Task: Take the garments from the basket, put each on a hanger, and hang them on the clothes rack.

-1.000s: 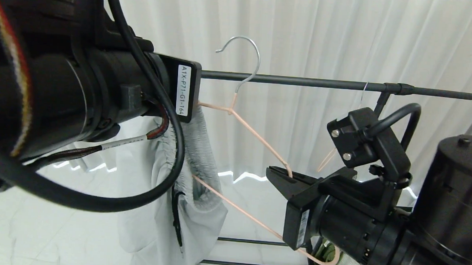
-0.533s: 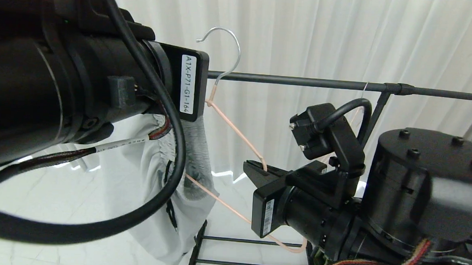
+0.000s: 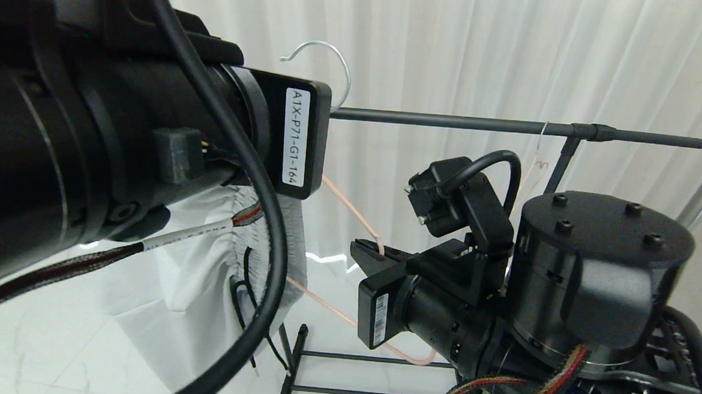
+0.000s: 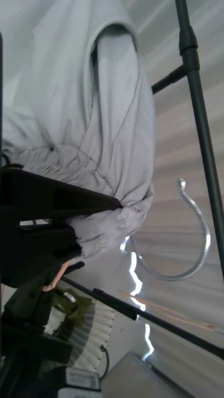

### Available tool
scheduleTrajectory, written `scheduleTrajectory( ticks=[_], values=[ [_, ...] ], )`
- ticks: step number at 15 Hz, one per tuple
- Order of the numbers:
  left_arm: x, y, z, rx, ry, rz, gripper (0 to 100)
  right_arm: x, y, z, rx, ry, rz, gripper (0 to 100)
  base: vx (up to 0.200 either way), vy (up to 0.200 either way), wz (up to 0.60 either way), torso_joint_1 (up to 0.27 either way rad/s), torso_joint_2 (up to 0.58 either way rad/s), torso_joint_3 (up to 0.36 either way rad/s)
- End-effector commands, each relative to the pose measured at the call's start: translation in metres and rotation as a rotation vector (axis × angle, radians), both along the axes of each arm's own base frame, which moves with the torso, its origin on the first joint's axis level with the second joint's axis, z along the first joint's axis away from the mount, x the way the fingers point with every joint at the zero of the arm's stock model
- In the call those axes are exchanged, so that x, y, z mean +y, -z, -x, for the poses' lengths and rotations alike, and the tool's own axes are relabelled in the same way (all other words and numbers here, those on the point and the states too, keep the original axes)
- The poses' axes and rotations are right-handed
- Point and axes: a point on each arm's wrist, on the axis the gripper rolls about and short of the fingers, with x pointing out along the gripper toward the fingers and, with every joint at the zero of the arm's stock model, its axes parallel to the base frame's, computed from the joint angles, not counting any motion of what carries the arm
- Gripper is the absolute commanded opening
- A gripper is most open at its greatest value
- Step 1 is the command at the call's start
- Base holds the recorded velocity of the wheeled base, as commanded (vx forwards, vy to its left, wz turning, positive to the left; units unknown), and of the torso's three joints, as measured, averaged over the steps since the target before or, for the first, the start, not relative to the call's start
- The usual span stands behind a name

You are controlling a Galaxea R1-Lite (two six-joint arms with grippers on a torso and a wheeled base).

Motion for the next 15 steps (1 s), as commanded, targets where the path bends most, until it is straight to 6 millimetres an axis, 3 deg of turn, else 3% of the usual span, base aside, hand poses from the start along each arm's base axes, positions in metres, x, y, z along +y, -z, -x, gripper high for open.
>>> scheduleTrajectory(
  ticks=[1, 4, 9, 15],
  values=[
    [0.006, -0.004, 0.000, -0.007, -0.013, 0.013, 0, -0.002, 0.000, 0.001, 0.002, 0.000, 0.003, 0, 0.000, 0.000, 0.00, 0.000, 0.00, 0.000],
    [0.010, 0.004, 0.002, 0.004, -0.012, -0.018, 0, -0.003, 0.000, 0.000, 0.003, 0.011, -0.001, 0, 0.000, 0.000, 0.00, 0.000, 0.00, 0.000],
    [0.038, 0.025, 0.017, 0.010, 0.005, -0.136, 0, -0.017, -0.015, -0.002, -0.024, 0.056, -0.039, 0, 0.000, 0.000, 0.00, 0.000, 0.00, 0.000],
    [0.050, 0.037, 0.023, 0.022, 0.008, -0.168, 0, -0.028, -0.029, 0.001, -0.057, 0.080, -0.069, 0, 0.000, 0.000, 0.00, 0.000, 0.00, 0.000]
  ],
)
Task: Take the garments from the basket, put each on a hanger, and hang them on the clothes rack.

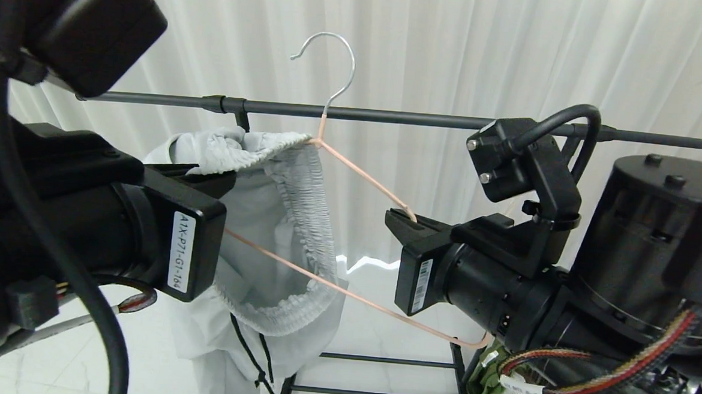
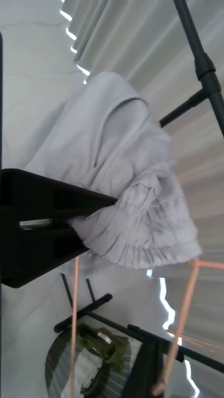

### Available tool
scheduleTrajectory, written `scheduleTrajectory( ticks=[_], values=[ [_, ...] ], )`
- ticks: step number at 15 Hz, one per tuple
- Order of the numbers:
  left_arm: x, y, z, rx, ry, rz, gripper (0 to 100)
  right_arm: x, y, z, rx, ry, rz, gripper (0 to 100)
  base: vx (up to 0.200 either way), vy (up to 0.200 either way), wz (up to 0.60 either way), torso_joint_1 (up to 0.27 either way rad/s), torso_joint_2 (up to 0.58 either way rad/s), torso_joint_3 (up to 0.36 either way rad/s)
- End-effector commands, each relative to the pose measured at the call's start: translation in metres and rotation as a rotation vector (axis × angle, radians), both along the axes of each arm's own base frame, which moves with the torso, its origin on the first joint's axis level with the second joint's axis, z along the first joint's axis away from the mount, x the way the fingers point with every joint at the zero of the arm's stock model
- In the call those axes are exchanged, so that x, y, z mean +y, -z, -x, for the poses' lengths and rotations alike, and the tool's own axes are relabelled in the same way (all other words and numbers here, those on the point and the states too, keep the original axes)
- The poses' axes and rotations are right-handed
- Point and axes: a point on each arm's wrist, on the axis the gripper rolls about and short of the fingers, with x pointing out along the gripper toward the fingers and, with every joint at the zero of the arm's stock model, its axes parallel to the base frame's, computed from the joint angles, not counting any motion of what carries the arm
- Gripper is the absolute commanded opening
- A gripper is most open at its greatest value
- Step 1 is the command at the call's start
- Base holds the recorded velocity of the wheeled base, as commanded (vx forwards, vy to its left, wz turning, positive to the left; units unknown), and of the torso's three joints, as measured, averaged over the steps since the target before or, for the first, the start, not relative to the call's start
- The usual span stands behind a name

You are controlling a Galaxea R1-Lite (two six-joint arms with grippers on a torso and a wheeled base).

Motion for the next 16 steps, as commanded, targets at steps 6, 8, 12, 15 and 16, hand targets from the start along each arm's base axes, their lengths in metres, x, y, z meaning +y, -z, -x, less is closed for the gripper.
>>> scheduleTrajectory(
  ticks=[6, 8, 12, 15, 16],
  values=[
    [-0.004, 0.000, 0.000, 0.000, 0.011, -0.001, 0, -0.004, -0.014, 0.002, -0.108, -0.005, -0.031, 0, 0.000, 0.000, 0.00, 0.000, 0.00, 0.000],
    [-0.015, -0.006, -0.004, -0.015, 0.016, 0.029, 0, -0.003, -0.018, 0.003, -0.156, -0.005, -0.022, 0, 0.000, 0.000, 0.00, 0.000, 0.00, 0.000],
    [-0.022, -0.006, -0.007, -0.026, 0.020, 0.053, 100, -0.004, -0.023, 0.005, -0.213, -0.002, -0.027, 0, 0.000, 0.000, 0.00, 0.000, 0.00, 0.000],
    [-0.023, -0.006, -0.004, -0.026, 0.034, 0.054, 100, -0.003, -0.025, 0.008, -0.241, -0.007, -0.030, 0, 0.000, 0.000, 0.00, 0.000, 0.00, 0.000],
    [-0.023, -0.007, -0.003, -0.027, 0.039, 0.056, 100, -0.003, -0.026, 0.009, -0.247, -0.009, -0.034, 0, 0.000, 0.000, 0.00, 0.000, 0.00, 0.000]
  ],
)
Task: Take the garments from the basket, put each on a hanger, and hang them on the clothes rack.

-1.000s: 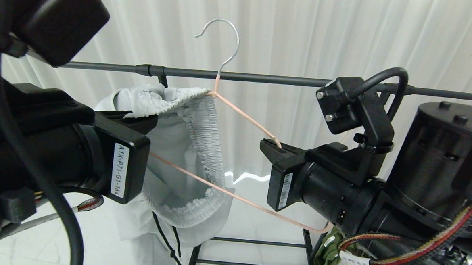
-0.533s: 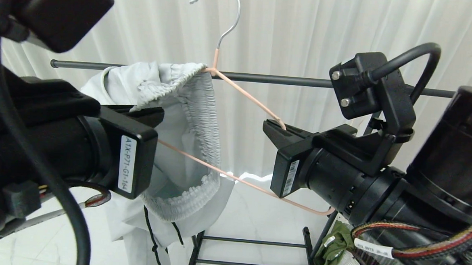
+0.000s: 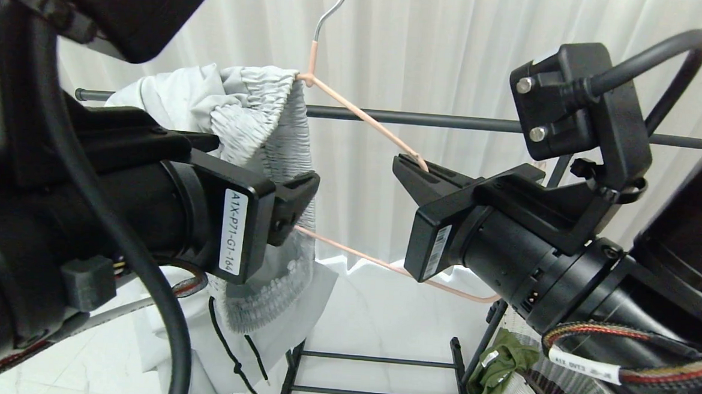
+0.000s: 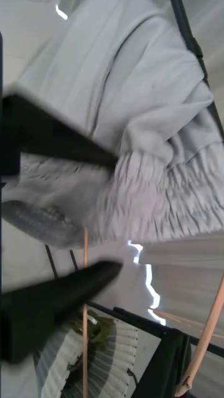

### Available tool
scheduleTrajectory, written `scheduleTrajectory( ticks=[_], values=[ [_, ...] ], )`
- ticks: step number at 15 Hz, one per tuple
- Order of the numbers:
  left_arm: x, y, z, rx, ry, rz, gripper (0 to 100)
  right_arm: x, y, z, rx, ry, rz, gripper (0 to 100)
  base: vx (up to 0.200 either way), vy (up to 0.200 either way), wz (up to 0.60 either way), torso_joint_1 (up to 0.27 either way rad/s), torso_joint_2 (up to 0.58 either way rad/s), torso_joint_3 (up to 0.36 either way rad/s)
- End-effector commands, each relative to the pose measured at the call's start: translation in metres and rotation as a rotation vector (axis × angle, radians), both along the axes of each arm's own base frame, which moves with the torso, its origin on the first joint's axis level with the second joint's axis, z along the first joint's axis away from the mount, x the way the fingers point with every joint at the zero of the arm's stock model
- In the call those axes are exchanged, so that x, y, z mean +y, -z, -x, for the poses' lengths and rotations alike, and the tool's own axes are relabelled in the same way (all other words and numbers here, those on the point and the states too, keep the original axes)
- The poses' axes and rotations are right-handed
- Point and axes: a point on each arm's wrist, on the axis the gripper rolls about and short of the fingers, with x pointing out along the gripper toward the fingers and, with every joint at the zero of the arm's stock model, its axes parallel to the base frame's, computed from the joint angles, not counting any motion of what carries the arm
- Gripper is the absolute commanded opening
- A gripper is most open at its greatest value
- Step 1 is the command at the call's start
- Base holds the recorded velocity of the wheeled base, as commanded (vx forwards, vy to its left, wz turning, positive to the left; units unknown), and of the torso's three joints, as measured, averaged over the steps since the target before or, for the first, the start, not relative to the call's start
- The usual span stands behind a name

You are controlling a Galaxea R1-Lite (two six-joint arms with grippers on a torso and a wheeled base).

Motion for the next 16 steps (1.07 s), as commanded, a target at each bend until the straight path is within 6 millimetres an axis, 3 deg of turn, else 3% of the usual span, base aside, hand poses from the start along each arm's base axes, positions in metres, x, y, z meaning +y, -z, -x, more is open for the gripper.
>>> scheduleTrajectory(
  ticks=[1, 5, 7, 11, 16],
  values=[
    [-0.001, 0.000, 0.001, 0.000, 0.005, -0.001, 100, 0.000, -0.001, 0.001, -0.007, -0.001, -0.004, 0, 0.000, 0.000, 0.00, 0.000, 0.00, 0.000],
    [0.000, 0.000, 0.003, 0.000, 0.014, 0.000, 100, -0.002, -0.004, 0.001, -0.018, 0.006, -0.010, 0, 0.000, 0.000, 0.00, 0.000, 0.00, 0.000],
    [0.012, -0.003, 0.014, -0.011, 0.039, 0.022, 100, -0.006, -0.007, 0.000, -0.026, 0.015, -0.011, 0, 0.000, 0.000, 0.00, 0.000, 0.00, 0.000],
    [0.042, -0.008, 0.027, -0.069, 0.062, -0.037, 100, -0.013, -0.011, -0.001, -0.038, 0.028, -0.020, 0, 0.000, 0.000, 0.00, 0.000, 0.00, 0.000],
    [0.106, -0.028, 0.046, -0.241, 0.061, -0.223, 100, -0.032, -0.004, 0.007, -0.064, 0.031, 0.036, 0, 0.000, 0.000, 0.00, 0.000, 0.00, 0.000]
  ],
)
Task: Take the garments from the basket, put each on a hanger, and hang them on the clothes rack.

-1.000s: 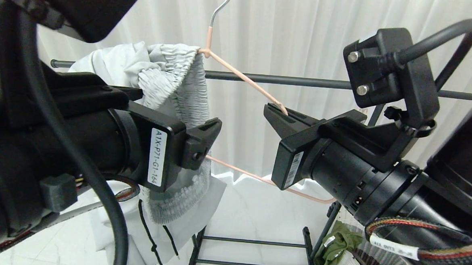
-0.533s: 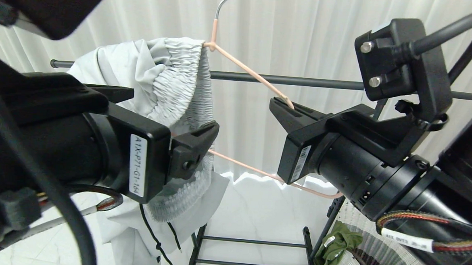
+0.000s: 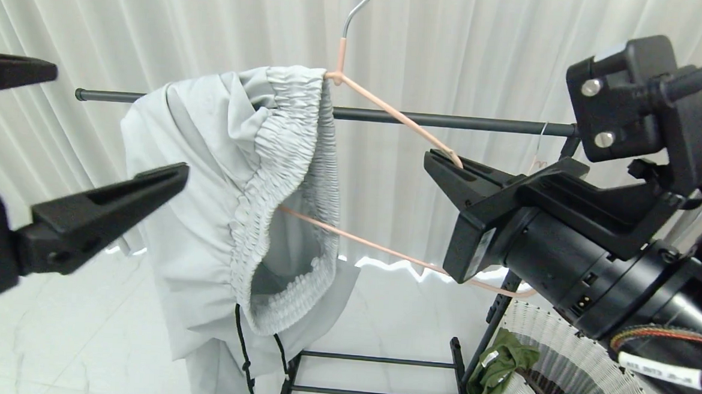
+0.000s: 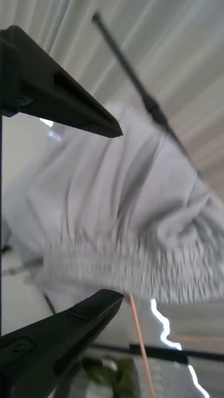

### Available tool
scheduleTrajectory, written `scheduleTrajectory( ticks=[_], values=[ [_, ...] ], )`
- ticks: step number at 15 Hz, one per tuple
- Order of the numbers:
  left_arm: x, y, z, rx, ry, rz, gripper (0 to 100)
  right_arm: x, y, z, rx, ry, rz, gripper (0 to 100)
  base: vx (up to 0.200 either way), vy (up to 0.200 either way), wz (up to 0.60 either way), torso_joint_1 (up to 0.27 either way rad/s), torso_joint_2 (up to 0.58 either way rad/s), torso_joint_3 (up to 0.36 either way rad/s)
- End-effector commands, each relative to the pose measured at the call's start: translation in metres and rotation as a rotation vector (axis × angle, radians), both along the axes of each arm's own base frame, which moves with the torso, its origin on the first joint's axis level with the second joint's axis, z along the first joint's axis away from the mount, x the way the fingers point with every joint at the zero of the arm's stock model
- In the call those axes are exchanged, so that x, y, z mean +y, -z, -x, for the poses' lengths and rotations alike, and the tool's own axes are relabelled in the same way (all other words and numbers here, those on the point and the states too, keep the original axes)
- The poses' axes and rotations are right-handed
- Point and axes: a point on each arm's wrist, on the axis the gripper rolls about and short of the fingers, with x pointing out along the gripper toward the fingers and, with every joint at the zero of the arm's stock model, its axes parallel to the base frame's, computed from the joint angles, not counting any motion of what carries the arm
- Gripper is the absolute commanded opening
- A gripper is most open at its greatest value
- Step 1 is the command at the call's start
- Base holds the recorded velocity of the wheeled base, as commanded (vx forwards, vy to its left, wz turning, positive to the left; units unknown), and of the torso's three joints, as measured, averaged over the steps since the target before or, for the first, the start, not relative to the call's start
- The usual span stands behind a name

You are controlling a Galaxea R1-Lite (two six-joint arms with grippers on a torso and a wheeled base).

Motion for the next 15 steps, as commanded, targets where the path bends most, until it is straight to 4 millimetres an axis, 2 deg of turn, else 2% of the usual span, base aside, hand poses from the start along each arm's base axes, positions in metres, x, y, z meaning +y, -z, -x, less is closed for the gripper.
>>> scheduleTrajectory(
  ticks=[1, 3, 9, 15],
  values=[
    [0.032, -0.009, 0.007, -0.053, -0.010, 0.029, 100, -0.012, -0.001, 0.007, -0.012, -0.005, 0.004, 0, 0.000, 0.000, 0.00, 0.000, 0.00, 0.000],
    [0.031, -0.008, 0.000, -0.054, 0.001, -0.009, 100, -0.014, 0.003, 0.014, -0.021, -0.020, 0.032, 0, 0.000, 0.000, 0.00, 0.000, 0.00, 0.000],
    [0.004, 0.007, -0.027, 0.015, 0.015, -0.123, 100, -0.009, 0.006, 0.027, -0.057, -0.063, 0.077, 0, 0.000, 0.000, 0.00, 0.000, 0.00, 0.000],
    [0.002, 0.011, -0.037, 0.036, -0.004, -0.141, 100, -0.004, 0.006, 0.041, -0.085, -0.116, 0.100, 0, 0.000, 0.000, 0.00, 0.000, 0.00, 0.000]
  ],
)
